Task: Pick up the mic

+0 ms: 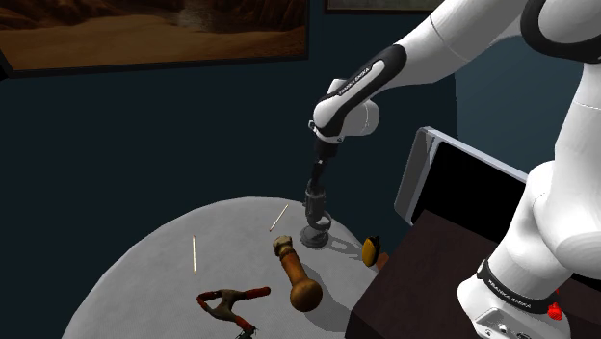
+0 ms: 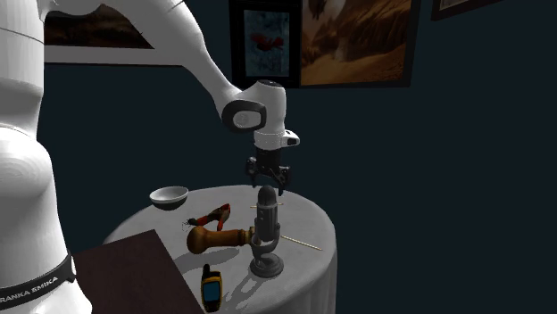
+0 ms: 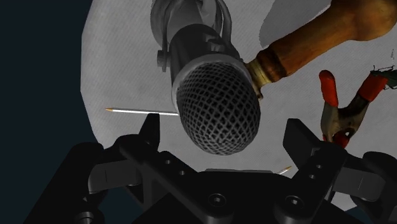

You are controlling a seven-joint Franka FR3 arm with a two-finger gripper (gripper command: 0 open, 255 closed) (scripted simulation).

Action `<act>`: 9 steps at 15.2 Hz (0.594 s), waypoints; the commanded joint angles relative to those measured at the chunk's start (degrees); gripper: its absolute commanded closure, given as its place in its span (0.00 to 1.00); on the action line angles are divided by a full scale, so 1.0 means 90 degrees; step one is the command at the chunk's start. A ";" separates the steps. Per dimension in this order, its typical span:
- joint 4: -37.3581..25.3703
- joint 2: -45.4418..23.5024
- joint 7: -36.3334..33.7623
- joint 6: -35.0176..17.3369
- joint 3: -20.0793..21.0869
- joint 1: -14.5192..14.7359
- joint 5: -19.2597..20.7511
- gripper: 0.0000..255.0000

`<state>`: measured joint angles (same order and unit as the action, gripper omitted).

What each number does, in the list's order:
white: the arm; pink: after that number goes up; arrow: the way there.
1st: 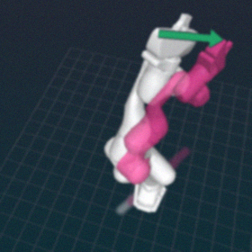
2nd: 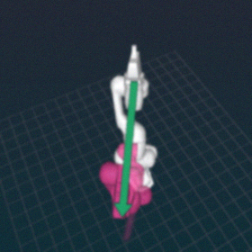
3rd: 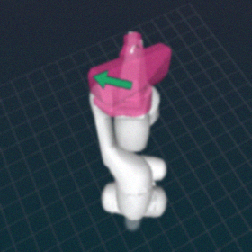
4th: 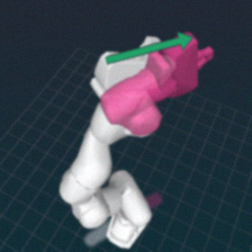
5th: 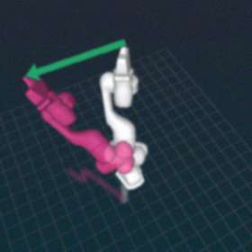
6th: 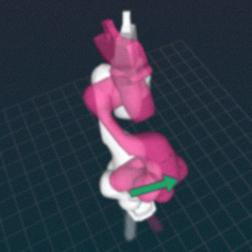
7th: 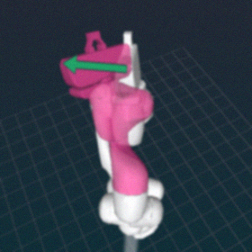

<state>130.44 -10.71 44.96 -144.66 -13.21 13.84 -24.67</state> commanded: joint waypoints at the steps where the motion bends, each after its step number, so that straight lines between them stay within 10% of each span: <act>1: 0.0014 -0.0139 0.0126 -0.0137 0.0042 -0.0021 -0.0135 0.00; 5: 0.0019 -0.0324 0.0278 -0.0305 0.0104 -0.0055 -0.0305 0.00; 6: 0.0026 -0.0322 0.0264 -0.0314 0.0109 -0.0045 -0.0305 1.00; 9: 0.0029 -0.0318 0.0258 -0.0314 0.0109 -0.0042 -0.0302 1.00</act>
<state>130.64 -13.50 47.27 -147.48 -12.26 13.44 -27.37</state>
